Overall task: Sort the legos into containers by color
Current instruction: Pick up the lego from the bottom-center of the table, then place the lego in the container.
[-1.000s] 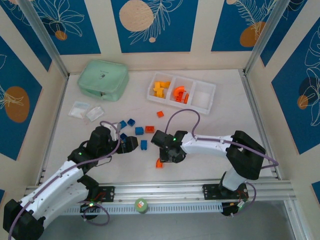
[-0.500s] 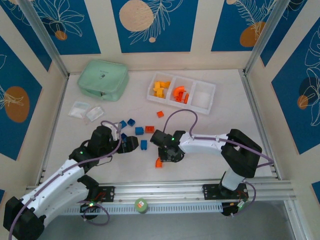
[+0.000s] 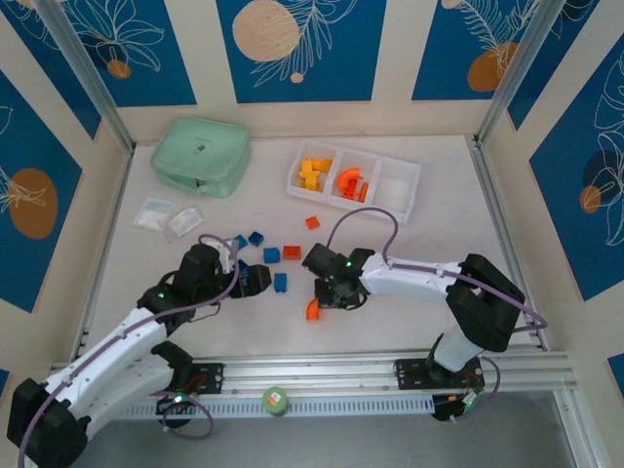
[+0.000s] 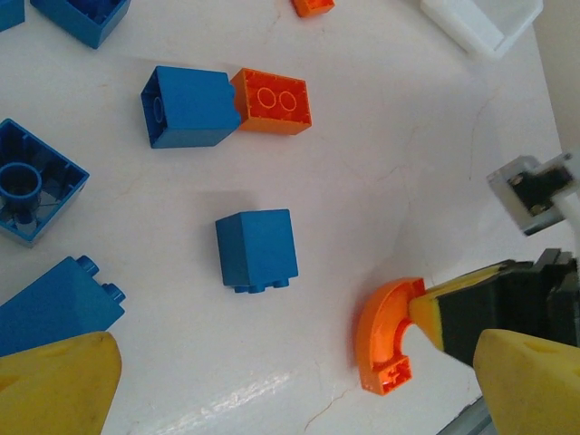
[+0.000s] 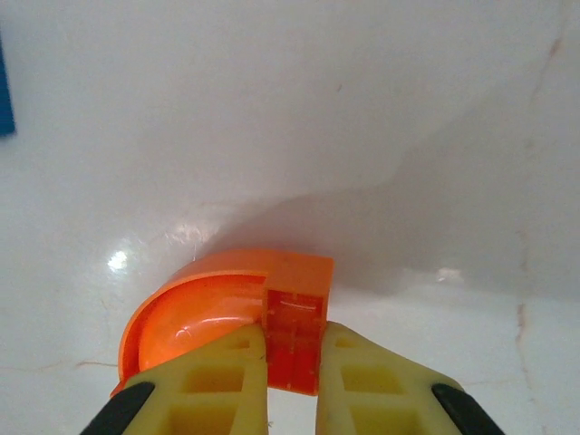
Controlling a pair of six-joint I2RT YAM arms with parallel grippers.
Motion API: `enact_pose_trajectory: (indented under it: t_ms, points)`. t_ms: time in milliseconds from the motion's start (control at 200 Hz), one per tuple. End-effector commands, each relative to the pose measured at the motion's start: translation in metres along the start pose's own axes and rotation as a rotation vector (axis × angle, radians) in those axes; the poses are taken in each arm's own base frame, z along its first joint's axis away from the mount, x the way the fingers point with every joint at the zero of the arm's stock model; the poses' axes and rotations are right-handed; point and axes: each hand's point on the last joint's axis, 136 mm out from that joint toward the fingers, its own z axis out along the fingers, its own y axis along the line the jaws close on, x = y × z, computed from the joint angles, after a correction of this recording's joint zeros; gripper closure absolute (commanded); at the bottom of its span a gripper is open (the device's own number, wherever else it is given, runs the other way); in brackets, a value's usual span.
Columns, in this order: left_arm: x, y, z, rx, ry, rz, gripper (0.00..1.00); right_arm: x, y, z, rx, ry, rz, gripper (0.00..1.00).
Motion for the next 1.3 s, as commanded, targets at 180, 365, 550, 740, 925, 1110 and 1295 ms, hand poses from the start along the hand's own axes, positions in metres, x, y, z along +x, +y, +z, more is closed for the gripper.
enact_pose_trajectory:
  t_ms: [180, 365, 550, 740, 925, 1110, 1295]
  points:
    - [-0.035, -0.026, 0.001, 0.058, -0.068, 0.006, 0.01, -0.079, -0.017, -0.053, -0.083, -0.15, 0.019, 0.86]
    - [-0.053, -0.037, 0.011, 0.071, -0.086, 0.01, 0.01, -0.16, -0.041, -0.083, -0.131, -0.288, 0.085, 0.85]
    - [-0.071, -0.045, 0.024, 0.072, -0.106, 0.018, 0.01, -0.241, -0.071, -0.089, -0.047, -0.382, 0.111, 0.85]
    - [-0.088, -0.055, 0.037, 0.081, -0.109, 0.027, 0.01, -0.302, -0.1, -0.072, 0.016, -0.39, 0.154, 0.86]
    - [-0.097, -0.063, 0.05, 0.102, -0.105, 0.033, 0.01, -0.346, -0.117, -0.055, 0.055, -0.399, 0.163, 0.85]
    - [-0.101, -0.067, 0.055, 0.111, -0.093, 0.04, 0.01, -0.372, -0.119, -0.053, 0.075, -0.417, 0.144, 0.6]
    - [-0.102, -0.067, 0.052, 0.117, -0.101, 0.04, 0.01, -0.364, -0.107, -0.074, 0.074, -0.446, 0.11, 0.49]
